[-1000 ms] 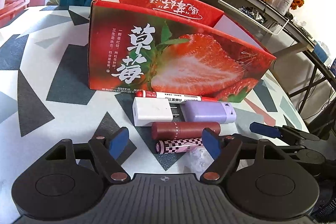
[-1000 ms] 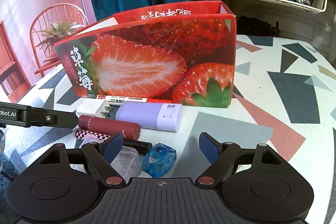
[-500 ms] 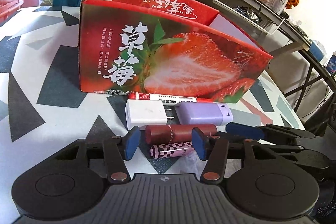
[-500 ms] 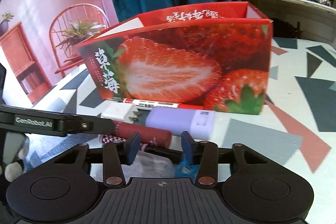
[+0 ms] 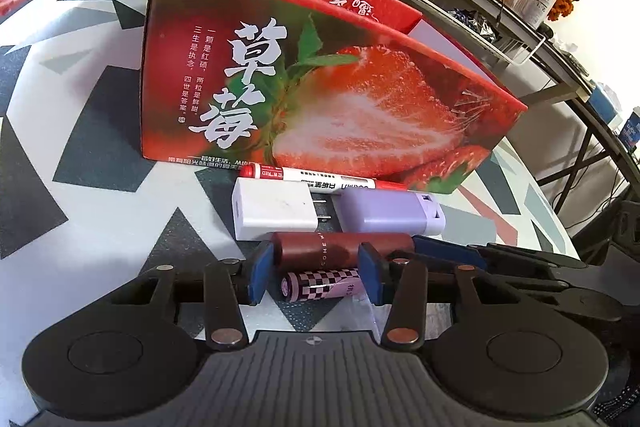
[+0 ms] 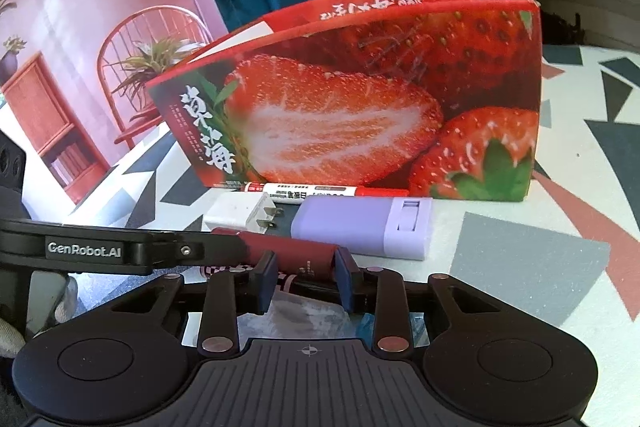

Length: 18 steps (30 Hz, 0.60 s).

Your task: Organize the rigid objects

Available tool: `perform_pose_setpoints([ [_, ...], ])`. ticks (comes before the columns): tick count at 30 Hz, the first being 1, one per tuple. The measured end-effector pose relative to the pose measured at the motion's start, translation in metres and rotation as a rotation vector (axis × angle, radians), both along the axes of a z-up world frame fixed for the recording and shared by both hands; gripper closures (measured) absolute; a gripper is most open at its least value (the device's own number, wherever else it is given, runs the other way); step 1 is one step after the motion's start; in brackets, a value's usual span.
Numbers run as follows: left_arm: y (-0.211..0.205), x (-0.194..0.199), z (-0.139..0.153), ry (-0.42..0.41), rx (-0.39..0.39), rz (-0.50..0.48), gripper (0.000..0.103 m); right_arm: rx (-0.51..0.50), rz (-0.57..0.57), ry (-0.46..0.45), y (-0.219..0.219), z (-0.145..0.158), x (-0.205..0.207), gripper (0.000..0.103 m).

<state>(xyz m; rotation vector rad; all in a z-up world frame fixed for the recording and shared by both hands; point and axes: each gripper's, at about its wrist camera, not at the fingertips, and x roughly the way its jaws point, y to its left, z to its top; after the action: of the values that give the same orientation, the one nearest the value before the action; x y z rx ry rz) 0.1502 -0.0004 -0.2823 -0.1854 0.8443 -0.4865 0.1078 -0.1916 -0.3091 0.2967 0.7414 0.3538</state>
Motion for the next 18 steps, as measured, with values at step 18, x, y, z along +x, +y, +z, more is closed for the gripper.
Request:
perform_pose_setpoints([
  [18,-0.005,-0.016,0.079,-0.220,-0.019,0.012,0.054,0.004,-0.050,-0.191,-0.012,0.076,-0.008,0.089],
])
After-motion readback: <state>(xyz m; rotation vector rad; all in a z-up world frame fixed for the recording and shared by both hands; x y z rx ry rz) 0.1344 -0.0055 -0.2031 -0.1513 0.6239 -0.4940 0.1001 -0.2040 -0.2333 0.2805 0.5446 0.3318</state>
